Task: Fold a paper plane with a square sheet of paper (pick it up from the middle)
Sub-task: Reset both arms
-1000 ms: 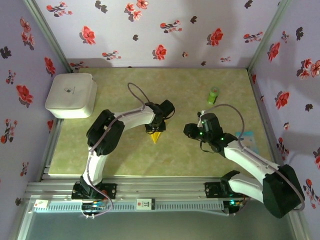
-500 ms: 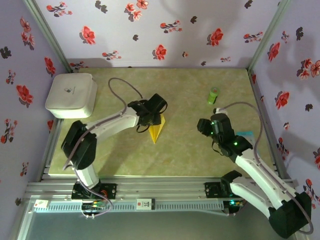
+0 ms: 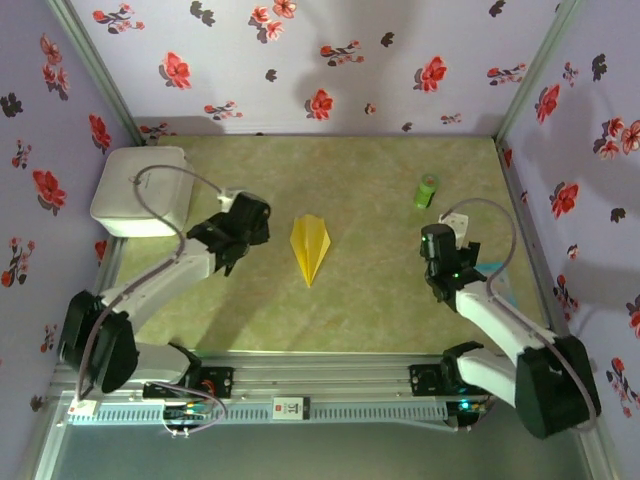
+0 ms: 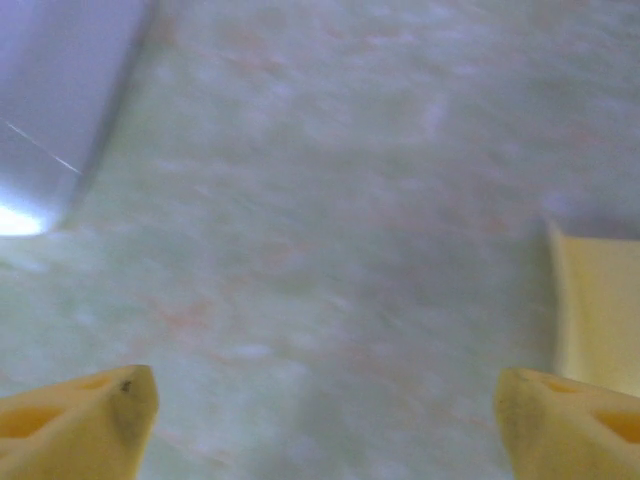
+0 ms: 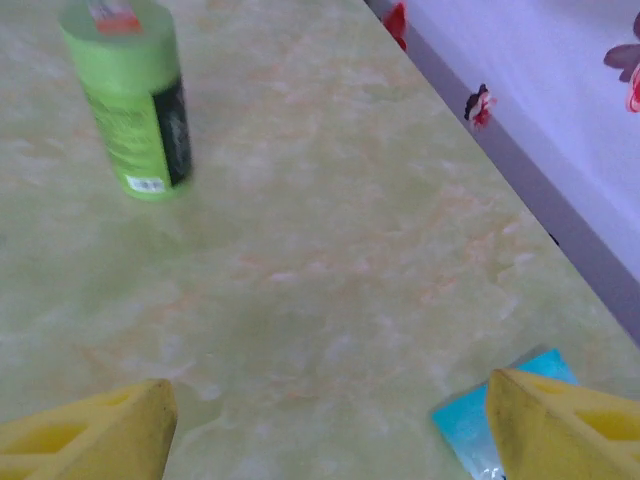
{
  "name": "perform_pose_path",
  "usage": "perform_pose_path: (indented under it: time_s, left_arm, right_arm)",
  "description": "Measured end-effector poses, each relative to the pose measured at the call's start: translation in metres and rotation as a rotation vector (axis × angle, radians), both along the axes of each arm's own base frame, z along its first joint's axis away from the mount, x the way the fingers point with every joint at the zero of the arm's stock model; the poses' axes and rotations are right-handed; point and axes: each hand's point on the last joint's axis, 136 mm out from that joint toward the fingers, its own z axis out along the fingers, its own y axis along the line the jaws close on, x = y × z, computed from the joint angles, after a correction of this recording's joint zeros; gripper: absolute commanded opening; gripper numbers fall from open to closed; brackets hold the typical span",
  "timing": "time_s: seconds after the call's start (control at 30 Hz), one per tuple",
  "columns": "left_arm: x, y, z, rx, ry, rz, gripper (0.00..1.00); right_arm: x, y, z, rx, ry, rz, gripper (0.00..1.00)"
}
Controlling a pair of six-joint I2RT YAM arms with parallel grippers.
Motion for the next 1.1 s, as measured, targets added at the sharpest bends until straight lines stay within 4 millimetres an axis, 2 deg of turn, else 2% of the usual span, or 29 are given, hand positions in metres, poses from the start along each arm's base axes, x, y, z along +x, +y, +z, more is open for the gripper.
perform_pose_path:
  time_s: [0.07,0.17,0.27,0.37,0.5,0.6,0.63,0.73,0.87,1.0,1.1]
  left_arm:
    - [0.005,0.030,0.004,0.015,-0.043,0.061,1.00]
    - [0.011,0.068,0.004,0.044,-0.080,0.134,1.00]
    - [0.018,0.092,-0.002,0.098,-0.097,0.153,1.00]
    - [0.024,0.107,-0.008,0.146,-0.120,0.140,1.00]
    - [0.035,0.121,-0.023,0.172,-0.150,0.117,0.99]
    - [0.042,0.127,-0.043,0.190,-0.162,0.079,1.00]
    - [0.044,0.127,-0.050,0.201,-0.156,0.059,1.00]
    - [0.053,0.121,-0.062,0.206,-0.146,-0.002,1.00]
    - [0.063,0.113,-0.064,0.177,-0.198,-0.071,1.00]
    - [0.049,0.119,-0.081,0.146,-0.250,-0.078,1.00]
    - [0.035,0.126,-0.102,0.126,-0.257,-0.076,1.00]
  right_arm:
    - [0.009,-0.005,-0.014,-0.018,0.017,-0.003,0.83]
    - [0.024,-0.006,-0.025,-0.017,0.000,0.026,0.84]
    - [0.038,0.000,-0.029,0.005,-0.041,0.085,0.84]
    - [0.047,0.007,-0.025,0.046,-0.106,0.171,0.85]
    - [0.057,0.004,-0.026,0.085,-0.190,0.211,0.85]
    - [0.062,-0.009,-0.050,0.112,-0.167,0.181,0.86]
    - [0.061,-0.014,-0.058,0.120,-0.137,0.166,0.99]
    - [0.066,-0.020,-0.049,0.141,-0.174,0.143,0.99]
    - [0.069,-0.025,-0.041,0.144,-0.213,0.106,0.99]
    - [0.069,-0.028,-0.039,0.145,-0.225,0.086,0.99]
    - [0.069,-0.029,-0.037,0.147,-0.233,0.081,0.99]
